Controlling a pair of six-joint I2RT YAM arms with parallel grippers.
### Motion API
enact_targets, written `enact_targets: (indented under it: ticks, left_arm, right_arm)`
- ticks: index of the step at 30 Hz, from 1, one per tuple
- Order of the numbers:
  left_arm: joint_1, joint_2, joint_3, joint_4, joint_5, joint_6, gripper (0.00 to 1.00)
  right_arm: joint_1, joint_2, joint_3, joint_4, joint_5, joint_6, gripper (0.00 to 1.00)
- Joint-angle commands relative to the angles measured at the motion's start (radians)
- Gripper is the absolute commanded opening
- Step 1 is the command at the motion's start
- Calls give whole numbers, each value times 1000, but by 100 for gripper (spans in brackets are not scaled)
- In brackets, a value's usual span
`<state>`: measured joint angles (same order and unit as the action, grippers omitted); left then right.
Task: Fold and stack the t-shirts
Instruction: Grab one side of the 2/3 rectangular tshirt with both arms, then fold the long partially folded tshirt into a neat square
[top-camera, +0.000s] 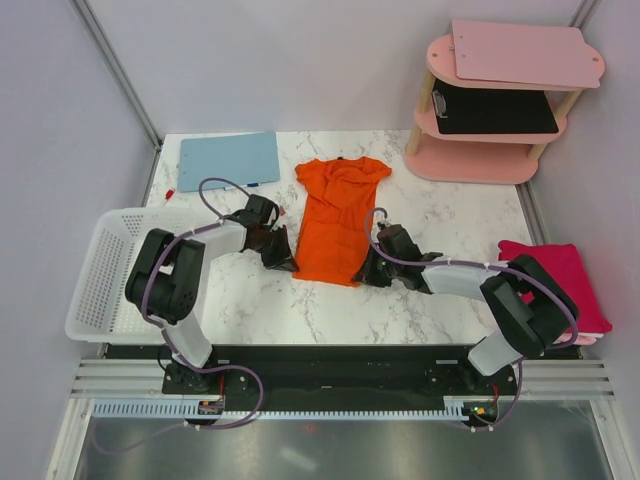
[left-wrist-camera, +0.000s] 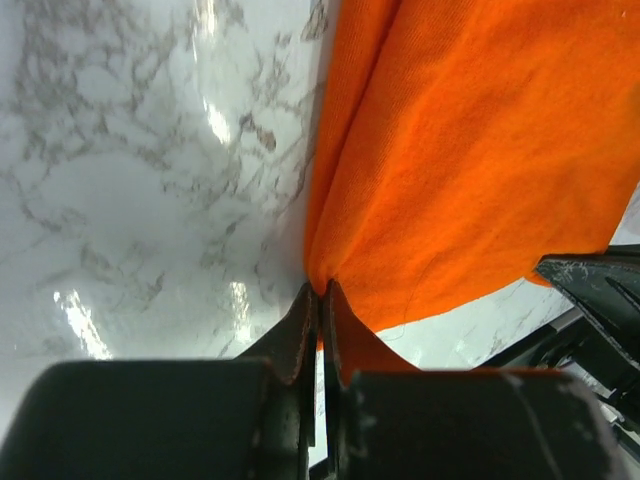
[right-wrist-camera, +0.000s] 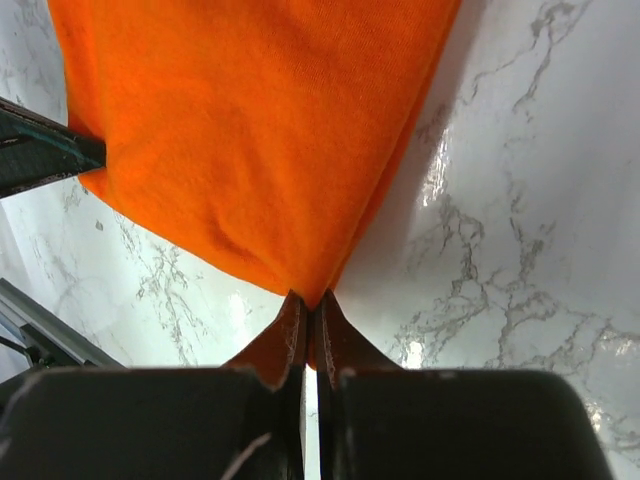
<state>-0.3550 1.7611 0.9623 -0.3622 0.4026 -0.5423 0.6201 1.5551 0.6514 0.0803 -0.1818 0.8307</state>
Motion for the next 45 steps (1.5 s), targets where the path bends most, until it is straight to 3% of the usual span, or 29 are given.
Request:
enact_targets:
  ticks: [1,10,19,24,32,45]
  left_arm:
    - [-9,-92,-63,3,30,-10,2]
    - [-50,-297,-203,-44,64,-42,2]
    - [-47,-356,-41,-193,-11,-31,2]
    - [-33,-279,137,-241,-24,-18,2]
    - [19,-95,415,-282,13,18,2]
    - [76,257,838,-359,54,36,2]
  right_arm:
    - [12,-53,-10,-42,8,-10,1]
    - [82,-148,-59,-79,-33,-2,2]
    - [102,-240,68,-186,89,-44,2]
    - [70,-195,247,-278,143,-120,4]
    - [-26,-64,413,-286,150,-215,4]
    - [-174,224,643,-169,75,-309,5]
